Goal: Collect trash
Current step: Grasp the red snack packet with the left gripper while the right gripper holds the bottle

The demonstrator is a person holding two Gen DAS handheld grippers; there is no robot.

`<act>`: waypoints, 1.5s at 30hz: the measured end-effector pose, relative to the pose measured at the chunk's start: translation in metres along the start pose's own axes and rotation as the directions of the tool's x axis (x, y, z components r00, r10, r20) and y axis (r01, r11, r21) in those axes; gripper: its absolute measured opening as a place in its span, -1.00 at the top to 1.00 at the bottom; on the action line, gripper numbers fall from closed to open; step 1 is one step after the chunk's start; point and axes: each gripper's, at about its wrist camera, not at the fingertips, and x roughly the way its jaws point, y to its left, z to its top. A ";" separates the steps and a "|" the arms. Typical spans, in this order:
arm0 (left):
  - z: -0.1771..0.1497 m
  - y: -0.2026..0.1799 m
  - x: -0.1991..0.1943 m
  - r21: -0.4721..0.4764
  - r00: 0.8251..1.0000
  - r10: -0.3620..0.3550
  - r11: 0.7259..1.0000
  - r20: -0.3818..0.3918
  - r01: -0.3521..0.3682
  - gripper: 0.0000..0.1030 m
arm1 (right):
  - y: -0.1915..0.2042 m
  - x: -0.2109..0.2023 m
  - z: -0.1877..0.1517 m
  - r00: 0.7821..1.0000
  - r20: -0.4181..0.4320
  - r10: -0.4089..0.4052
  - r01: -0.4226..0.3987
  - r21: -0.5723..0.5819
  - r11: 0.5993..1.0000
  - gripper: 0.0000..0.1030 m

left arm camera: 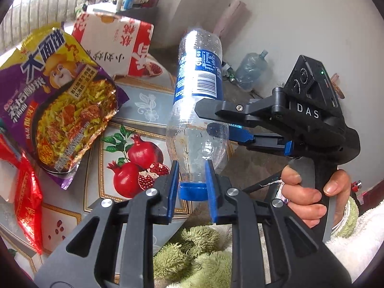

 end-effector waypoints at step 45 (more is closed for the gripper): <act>-0.032 0.125 -0.028 -0.145 0.928 0.371 0.917 -0.034 -0.372 0.23 | 0.122 0.124 -0.008 0.922 -0.301 -0.242 0.069 -0.488 0.870 -0.22</act>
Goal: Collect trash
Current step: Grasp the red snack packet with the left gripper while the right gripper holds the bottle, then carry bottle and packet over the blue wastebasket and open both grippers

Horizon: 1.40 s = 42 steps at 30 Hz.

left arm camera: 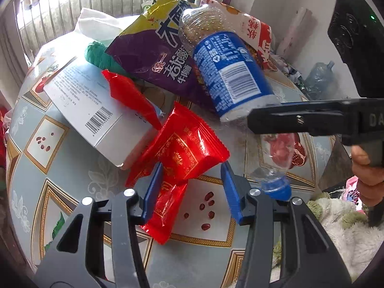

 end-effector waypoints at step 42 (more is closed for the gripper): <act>0.088 -0.132 -0.038 0.265 0.931 -0.355 0.909 0.090 0.321 0.90 | -0.145 -0.165 -0.075 0.892 0.450 0.047 -0.198 0.295 0.935 -0.18</act>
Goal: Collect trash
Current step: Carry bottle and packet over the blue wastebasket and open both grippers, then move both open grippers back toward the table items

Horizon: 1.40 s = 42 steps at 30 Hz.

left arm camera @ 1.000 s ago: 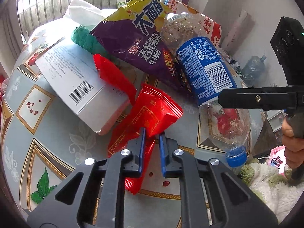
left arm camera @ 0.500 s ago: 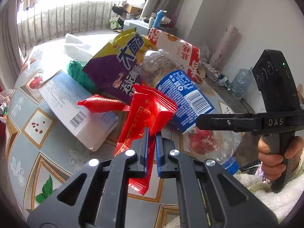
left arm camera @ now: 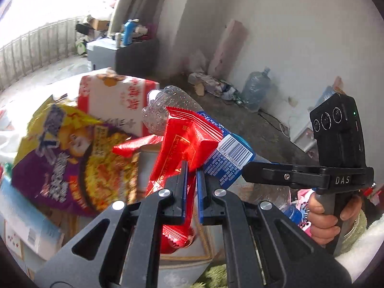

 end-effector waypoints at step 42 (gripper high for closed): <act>0.137 -0.146 0.353 -0.066 0.889 -0.214 0.976 -0.405 0.206 -0.28 | -0.352 -0.077 0.009 0.800 0.150 -0.581 0.266 0.779 0.567 -0.48</act>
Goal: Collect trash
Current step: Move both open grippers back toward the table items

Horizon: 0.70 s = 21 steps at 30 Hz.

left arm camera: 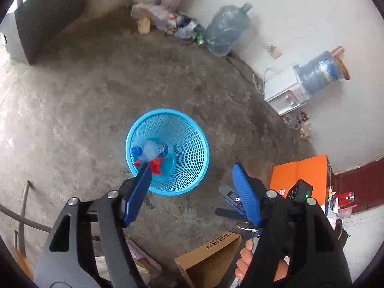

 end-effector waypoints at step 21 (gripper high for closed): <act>-0.254 0.081 -0.356 -0.231 0.707 0.279 0.959 0.650 -0.166 -0.80 | 0.211 -0.153 -0.170 0.934 0.336 0.122 0.237 -0.838 0.491 -0.88</act>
